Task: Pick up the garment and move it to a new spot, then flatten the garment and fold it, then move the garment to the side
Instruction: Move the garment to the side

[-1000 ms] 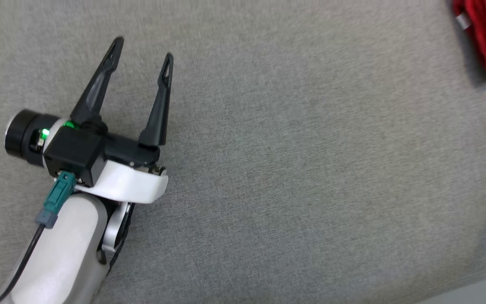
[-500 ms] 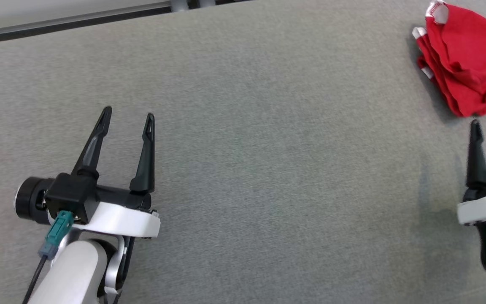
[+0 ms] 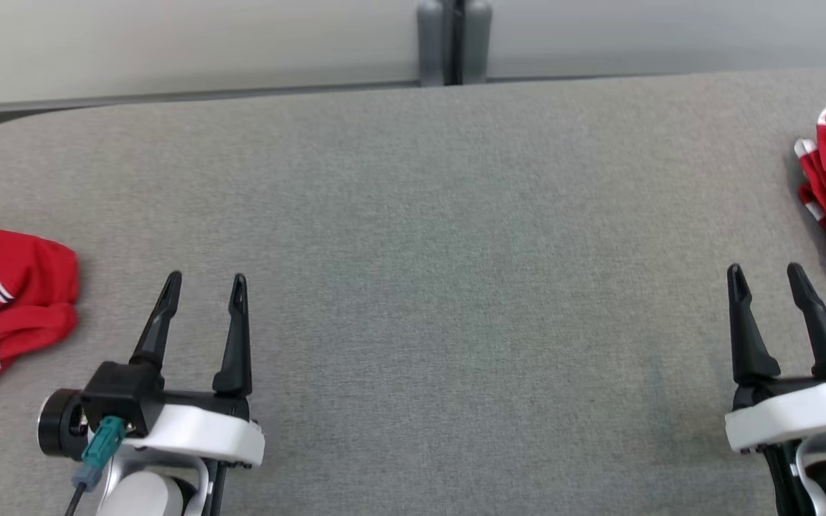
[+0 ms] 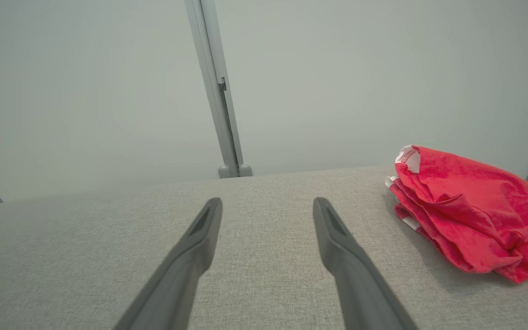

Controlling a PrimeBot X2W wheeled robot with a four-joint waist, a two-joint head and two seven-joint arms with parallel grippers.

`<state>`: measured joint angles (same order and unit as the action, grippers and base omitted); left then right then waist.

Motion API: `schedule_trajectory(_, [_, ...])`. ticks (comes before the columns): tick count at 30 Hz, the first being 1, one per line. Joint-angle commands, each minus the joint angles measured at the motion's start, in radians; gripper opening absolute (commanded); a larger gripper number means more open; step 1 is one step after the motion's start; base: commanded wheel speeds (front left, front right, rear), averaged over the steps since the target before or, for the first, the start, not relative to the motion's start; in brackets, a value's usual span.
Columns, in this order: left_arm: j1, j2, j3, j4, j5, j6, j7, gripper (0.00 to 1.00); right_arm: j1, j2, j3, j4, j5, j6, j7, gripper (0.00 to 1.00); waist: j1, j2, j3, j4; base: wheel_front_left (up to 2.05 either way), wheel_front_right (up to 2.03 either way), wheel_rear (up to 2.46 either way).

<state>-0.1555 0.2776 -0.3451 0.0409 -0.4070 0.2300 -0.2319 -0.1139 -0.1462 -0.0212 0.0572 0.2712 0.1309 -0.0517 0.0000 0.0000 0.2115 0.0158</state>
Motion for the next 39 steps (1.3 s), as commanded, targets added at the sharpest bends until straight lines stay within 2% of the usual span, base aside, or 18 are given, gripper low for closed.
schedule_trajectory(1, [0.012,0.005,0.002,0.003,-0.005,0.003,-0.005,1.0,0.02,0.001,-0.007,-0.009,-0.007,0.0,0.007,1.0,0.0,0.0,-0.039,0.034,0.0,0.0,0.0])
schedule_trajectory(11, [0.089,0.019,-0.015,0.024,-0.013,-0.003,-0.002,1.0,0.146,0.025,-0.017,-0.105,-0.049,0.0,0.075,1.0,0.0,0.0,-0.122,0.026,0.0,0.0,0.0])
schedule_trajectory(21, [0.16,0.043,-0.017,0.018,-0.024,0.018,0.017,1.0,0.239,0.04,0.0,-0.15,-0.054,0.0,0.113,1.0,0.0,0.0,-0.21,0.006,0.0,0.0,0.0])
schedule_trajectory(39, [0.17,0.051,-0.027,0.003,-0.033,0.03,0.033,1.0,0.253,0.042,0.013,-0.154,-0.045,0.0,0.122,1.0,0.0,0.0,-0.223,0.003,0.0,0.0,0.0])
